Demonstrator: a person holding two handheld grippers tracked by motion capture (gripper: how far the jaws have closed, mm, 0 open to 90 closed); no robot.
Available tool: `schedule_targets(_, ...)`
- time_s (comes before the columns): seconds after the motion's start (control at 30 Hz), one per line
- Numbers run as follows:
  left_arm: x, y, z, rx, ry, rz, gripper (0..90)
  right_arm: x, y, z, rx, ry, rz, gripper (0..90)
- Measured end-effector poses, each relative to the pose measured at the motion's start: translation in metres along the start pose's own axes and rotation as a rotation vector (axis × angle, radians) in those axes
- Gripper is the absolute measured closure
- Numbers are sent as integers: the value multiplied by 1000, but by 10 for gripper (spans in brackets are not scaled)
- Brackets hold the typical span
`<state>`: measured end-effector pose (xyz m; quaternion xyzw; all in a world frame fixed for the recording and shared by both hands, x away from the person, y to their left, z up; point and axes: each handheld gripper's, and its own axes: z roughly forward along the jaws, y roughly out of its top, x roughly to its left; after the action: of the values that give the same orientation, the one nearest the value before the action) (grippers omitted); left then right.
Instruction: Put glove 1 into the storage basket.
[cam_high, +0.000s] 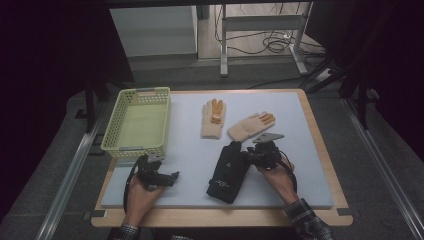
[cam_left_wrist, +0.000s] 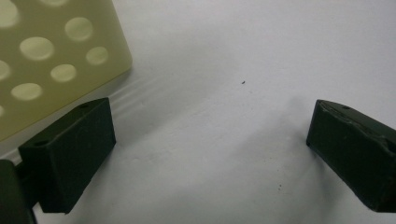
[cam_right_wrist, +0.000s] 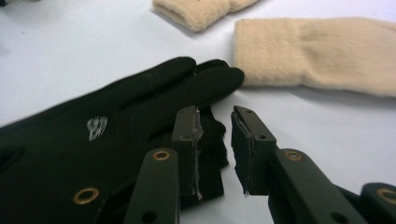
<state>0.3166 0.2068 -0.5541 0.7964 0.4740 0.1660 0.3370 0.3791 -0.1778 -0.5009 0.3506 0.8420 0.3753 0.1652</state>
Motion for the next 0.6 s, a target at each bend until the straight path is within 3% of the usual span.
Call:
schedule_targets(0.13,0,0,0,0,0,0,15,2,-14,-21,0,16,-15,730)
schedule_targets(0.27,0,0,0,0,0,1,14,7,-31,-29,30,77,-25,872)
schedule_targets(0.33,0,0,0,0,1,1,15,12,-40,-30,41,126,-33,885)
schedule_targets(0.5,0,0,0,0,0,0,15,31,-53,-23,71,184,-65,885)
schedule_targets(0.6,0,0,0,1,0,-3,15,40,-53,-18,56,207,-78,885)
